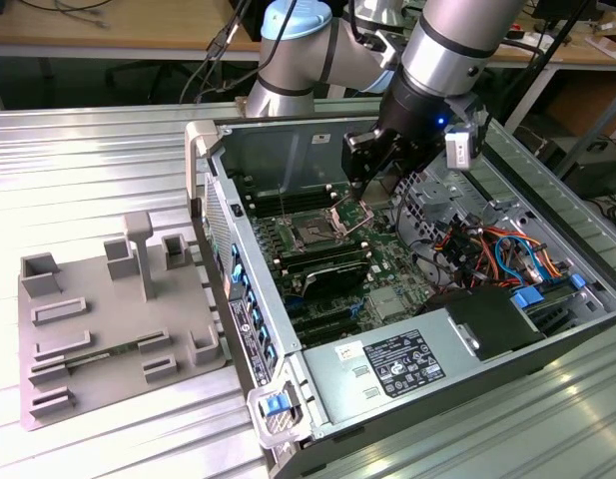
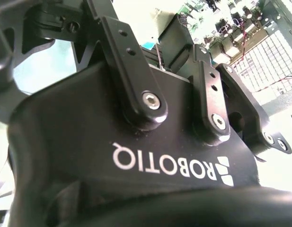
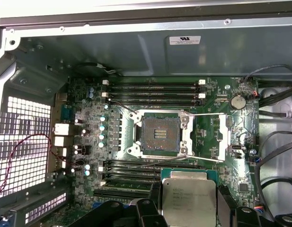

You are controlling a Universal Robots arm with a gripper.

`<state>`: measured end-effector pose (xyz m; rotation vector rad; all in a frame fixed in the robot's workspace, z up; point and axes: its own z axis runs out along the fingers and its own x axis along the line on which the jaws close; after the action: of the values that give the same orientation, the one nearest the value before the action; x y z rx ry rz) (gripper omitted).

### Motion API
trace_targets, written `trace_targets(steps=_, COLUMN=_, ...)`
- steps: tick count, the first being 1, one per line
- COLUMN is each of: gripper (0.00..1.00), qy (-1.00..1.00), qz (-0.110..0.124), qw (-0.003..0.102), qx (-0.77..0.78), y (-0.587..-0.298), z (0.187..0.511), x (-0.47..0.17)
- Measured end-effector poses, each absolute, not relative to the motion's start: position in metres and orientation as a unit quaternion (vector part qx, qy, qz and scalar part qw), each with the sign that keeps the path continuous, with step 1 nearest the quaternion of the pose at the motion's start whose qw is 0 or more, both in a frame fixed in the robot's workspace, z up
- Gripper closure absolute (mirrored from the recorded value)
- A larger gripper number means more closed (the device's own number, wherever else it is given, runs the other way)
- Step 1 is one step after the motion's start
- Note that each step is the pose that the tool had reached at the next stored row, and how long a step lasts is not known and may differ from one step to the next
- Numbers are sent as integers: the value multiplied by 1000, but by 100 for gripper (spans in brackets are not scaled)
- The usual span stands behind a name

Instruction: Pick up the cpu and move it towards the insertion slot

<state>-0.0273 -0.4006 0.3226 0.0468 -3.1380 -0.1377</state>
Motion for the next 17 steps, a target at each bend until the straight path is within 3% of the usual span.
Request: trace_targets(steps=17, gripper=45, qy=-999, qz=-44, qw=0, qx=15, y=-401, z=319, x=-27)
